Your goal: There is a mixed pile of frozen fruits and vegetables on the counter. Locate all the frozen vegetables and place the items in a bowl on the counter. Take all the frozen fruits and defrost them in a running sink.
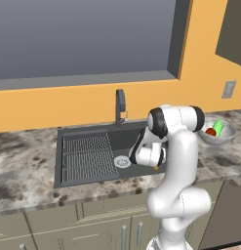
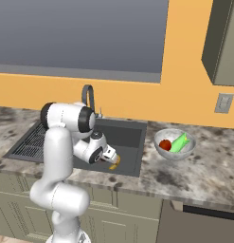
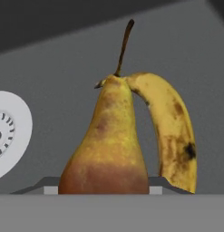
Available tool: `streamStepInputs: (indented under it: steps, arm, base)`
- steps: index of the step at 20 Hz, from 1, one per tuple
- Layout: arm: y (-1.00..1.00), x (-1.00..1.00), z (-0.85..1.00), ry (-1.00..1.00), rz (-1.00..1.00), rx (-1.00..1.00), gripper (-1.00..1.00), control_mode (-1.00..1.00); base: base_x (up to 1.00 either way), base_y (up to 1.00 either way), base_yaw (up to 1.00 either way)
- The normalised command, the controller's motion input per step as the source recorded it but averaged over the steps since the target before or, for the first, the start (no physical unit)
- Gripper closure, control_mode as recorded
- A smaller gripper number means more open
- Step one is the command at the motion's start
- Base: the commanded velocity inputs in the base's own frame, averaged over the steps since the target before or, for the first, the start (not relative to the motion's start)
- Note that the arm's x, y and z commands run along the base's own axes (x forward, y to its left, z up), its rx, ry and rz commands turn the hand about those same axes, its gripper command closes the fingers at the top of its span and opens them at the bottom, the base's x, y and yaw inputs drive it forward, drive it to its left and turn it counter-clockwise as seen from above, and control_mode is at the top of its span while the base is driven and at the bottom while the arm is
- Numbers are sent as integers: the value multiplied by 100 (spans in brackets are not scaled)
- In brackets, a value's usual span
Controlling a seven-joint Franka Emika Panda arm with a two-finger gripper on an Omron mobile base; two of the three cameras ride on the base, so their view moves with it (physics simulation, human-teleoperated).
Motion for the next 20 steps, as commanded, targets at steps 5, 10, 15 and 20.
streamStepInputs:
  steps: [5, 10, 15, 20]
  arm:
    - [0, 18, -8, 0, 0, 0, 100, -100]
    - [0, 19, -5, 0, 0, 0, -100, -100]
    - [1, 17, 0, 0, 0, 0, -100, -100]
    - [1, 10, 10, 0, 0, 0, -100, -100]
  base:
    - [0, 0, 0]
    - [0, 0, 0]
    - [0, 0, 0]
    - [0, 0, 0]
